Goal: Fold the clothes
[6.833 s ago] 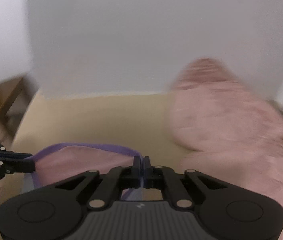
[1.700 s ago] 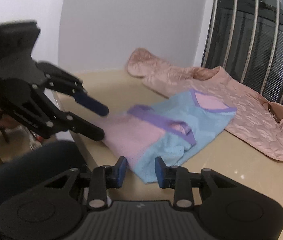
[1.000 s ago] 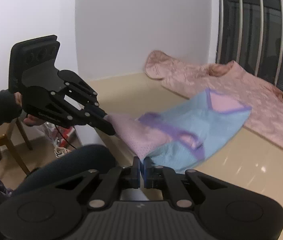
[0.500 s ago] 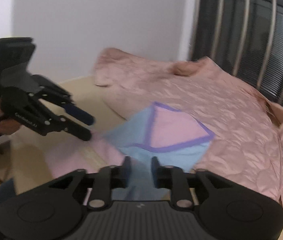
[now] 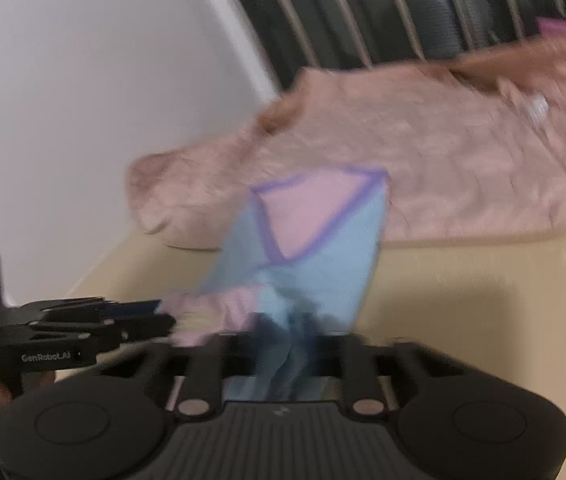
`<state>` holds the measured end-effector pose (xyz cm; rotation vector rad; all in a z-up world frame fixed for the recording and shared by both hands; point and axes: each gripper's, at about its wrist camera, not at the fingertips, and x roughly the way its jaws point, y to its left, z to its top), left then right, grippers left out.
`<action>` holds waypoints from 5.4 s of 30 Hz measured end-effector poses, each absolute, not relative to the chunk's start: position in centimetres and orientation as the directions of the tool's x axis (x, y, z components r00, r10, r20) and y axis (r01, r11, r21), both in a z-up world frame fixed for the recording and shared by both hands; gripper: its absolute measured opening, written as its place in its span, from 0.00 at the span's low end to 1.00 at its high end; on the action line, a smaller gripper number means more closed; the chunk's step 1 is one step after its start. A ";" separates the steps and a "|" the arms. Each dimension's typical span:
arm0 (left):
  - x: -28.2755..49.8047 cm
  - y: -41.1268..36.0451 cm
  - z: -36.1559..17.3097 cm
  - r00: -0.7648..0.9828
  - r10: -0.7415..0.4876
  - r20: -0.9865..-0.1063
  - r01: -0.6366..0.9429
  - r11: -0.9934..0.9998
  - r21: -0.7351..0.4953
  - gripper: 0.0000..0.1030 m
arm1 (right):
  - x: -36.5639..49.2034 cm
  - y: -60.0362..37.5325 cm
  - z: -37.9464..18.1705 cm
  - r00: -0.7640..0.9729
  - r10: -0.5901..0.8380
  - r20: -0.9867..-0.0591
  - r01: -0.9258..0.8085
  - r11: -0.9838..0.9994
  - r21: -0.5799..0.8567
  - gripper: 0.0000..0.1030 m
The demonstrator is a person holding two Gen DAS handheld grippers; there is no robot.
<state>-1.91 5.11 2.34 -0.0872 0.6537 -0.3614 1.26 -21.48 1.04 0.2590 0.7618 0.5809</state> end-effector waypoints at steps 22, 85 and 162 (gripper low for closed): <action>-11.6 0.9 0.8 0.793 -0.378 -0.478 0.574 0.726 0.377 0.55 | -10.0 -15.6 0.6 0.657 0.503 -0.562 -0.752 0.490 -0.441 0.16; -3.0 6.0 2.2 0.717 -0.381 -0.584 0.218 0.918 -0.331 0.40 | -3.9 -21.4 0.9 0.729 0.431 -0.532 -0.373 0.901 0.219 0.14; -6.9 2.4 2.2 0.747 -0.335 -0.574 0.223 0.940 -0.258 0.28 | -6.3 -20.2 2.8 0.665 0.542 -0.513 -0.560 0.817 0.137 0.12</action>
